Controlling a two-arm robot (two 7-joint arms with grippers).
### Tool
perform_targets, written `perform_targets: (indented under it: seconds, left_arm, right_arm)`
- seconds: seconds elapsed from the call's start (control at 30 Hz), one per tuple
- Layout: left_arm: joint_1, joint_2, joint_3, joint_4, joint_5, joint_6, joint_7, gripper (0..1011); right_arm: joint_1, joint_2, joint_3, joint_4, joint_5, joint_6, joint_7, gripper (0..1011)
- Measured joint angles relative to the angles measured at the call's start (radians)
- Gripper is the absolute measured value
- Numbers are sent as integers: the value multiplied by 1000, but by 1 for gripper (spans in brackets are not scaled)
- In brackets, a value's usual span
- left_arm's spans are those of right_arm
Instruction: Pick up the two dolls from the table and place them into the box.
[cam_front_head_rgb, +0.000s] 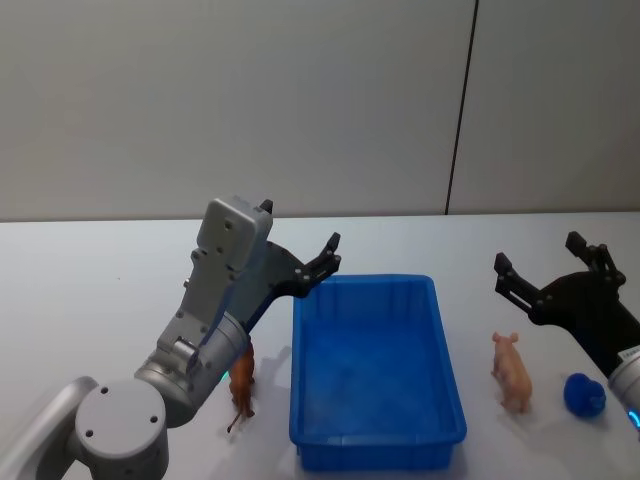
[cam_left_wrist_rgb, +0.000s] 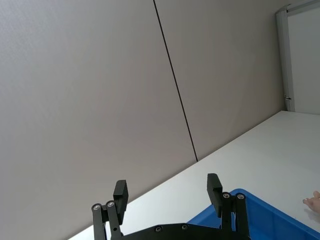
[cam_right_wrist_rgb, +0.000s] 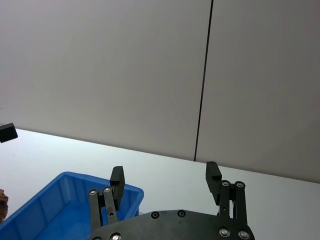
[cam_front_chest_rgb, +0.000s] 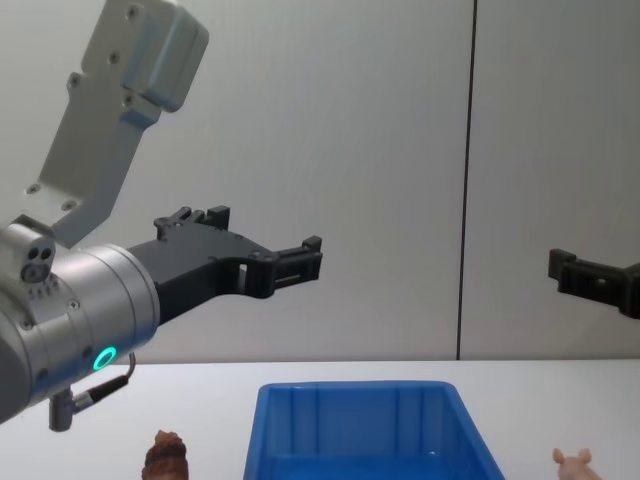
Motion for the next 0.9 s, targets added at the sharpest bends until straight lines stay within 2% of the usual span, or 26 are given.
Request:
perform_targets:
  seconds: [0.7, 0.9]
  left_arm:
    - [0, 0, 0, 0, 0, 0, 0, 1001]
    - [0, 0, 0, 0, 0, 0, 0, 1001]
  right_arm:
    - [0, 0, 1, 1, 1, 0, 1, 1001]
    - [-1, 9, 10, 8, 17, 0, 13, 1001]
